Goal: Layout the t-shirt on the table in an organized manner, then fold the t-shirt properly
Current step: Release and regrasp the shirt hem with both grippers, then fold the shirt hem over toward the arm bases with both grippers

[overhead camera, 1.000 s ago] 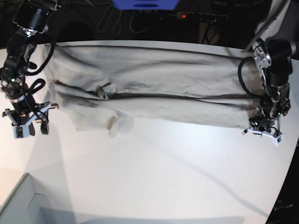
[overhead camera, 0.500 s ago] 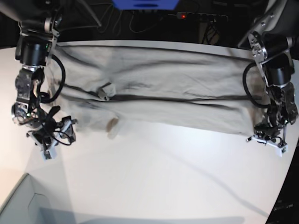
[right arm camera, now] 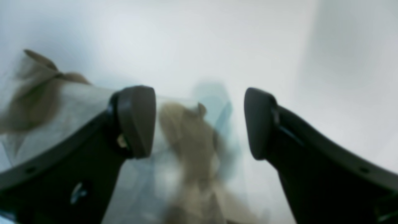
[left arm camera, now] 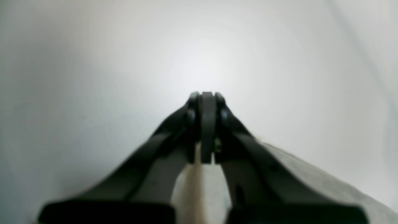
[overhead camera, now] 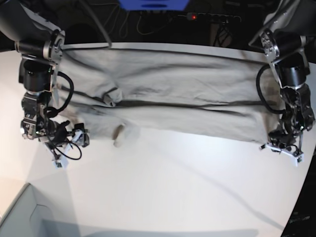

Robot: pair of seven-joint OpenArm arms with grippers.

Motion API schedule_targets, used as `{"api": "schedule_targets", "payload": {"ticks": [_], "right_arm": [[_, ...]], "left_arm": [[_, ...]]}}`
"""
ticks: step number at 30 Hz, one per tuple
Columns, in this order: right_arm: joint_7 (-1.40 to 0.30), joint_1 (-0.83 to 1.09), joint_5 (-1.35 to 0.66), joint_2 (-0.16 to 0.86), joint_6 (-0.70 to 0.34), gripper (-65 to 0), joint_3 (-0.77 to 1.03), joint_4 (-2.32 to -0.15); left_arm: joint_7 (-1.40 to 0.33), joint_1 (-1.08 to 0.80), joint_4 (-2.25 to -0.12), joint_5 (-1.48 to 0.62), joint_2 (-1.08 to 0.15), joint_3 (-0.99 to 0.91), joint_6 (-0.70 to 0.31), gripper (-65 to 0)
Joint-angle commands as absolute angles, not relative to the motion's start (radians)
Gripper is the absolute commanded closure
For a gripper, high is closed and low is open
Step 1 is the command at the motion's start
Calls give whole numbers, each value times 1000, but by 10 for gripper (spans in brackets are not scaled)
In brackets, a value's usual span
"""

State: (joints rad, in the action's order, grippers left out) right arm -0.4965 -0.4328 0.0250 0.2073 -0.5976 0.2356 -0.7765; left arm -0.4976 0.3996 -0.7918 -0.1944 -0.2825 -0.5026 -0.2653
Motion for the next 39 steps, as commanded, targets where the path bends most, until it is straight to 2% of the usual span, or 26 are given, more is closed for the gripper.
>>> {"api": "schedule_targets", "payload": {"ticks": [1,7,10,12,15,16,21,26,32,39], "right_arm": [[-484,-455,13,213,-601,-445,216,-789],[-483,-435,12,211,-601,-370,131,-788],[-483,-437,12,197,-601,-303,130,-788],[-483,-438,12,197,-601,-229,130,-786],[-483,-440,12,197,-601,-42,136,-792],[-483,-441,12,197,-601,0,136,-794],[-489,-452,8,199,-601,0,136,-932],[-492,-427,8,199,-602,0,136,-1139],[-487,-377,7,194,-602,0,139,-1274],[-490,-283,7,163,-602,0,205,-1422]], "left_arm": [[-478,427,-808,-202,-298,-504,-268,0],[-478,427,-808,-202,-300,-504,-268,0],[-478,426,-808,-202,-302,-504,-269,0],[-478,426,-808,-202,-302,-504,-269,0],[-479,426,-809,-202,-303,-504,-269,0],[-481,426,-811,-202,-303,-504,-269,0],[-483,427,-822,-211,-308,-504,-269,0],[-483,430,-822,-315,-332,-504,-269,0],[-475,433,-823,-400,-338,-501,-274,0],[-475,429,-955,-406,-349,-501,-274,0]]}}
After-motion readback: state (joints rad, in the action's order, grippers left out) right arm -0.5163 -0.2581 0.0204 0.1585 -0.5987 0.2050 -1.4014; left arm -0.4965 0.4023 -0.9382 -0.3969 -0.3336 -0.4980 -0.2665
